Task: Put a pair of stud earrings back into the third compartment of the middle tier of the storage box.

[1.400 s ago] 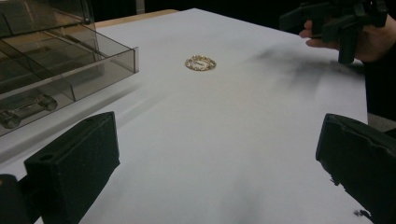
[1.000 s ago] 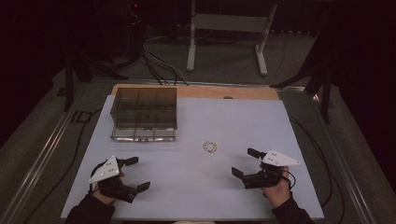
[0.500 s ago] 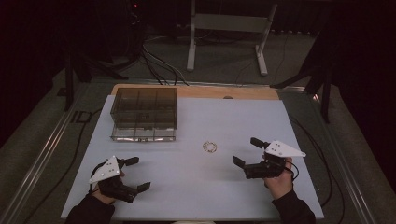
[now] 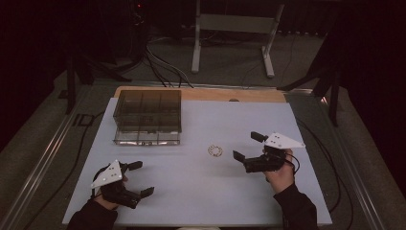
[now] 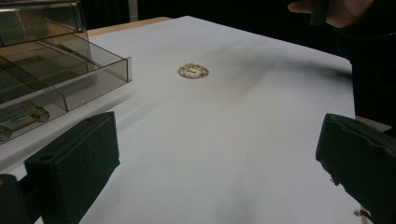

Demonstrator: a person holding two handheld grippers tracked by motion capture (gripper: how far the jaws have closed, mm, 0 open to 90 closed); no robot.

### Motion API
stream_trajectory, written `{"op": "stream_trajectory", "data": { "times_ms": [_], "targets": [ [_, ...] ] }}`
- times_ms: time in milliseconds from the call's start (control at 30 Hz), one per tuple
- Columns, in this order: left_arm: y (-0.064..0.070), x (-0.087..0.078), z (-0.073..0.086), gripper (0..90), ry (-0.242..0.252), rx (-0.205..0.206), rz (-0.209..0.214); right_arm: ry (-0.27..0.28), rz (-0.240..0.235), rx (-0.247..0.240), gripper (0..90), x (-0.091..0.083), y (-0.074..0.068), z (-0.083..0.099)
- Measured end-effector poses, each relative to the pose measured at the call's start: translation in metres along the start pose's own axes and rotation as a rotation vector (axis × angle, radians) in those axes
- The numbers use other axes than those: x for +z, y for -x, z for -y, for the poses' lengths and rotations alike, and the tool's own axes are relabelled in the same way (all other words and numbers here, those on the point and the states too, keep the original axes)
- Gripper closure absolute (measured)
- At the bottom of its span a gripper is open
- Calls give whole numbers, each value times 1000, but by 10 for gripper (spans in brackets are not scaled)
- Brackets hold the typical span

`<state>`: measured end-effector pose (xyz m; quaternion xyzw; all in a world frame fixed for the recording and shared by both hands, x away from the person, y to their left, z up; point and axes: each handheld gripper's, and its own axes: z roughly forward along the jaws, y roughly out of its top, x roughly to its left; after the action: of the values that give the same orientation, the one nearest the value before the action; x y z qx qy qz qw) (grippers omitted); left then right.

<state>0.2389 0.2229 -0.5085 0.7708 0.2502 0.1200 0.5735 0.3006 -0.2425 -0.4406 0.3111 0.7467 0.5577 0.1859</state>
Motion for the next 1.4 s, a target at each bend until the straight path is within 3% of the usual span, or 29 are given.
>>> {"op": "stream_trajectory", "data": {
  "times_ms": [400,600,833,1000,1400],
  "targets": [
    [0,0,0,5,1,0,2,-23,-13,-9,0,16,1,-5],
    [1,0,0,5,1,1,2,-45,-31,24,0,24,3,-7],
    [1,0,-1,5,3,2,3,-63,-25,1,0,40,5,-7],
    [1,-1,-1,5,5,1,4,-82,-37,21,0,49,8,-5],
    [1,-1,0,5,7,-1,6,-167,3,31,1,74,21,6]
  ]
}}
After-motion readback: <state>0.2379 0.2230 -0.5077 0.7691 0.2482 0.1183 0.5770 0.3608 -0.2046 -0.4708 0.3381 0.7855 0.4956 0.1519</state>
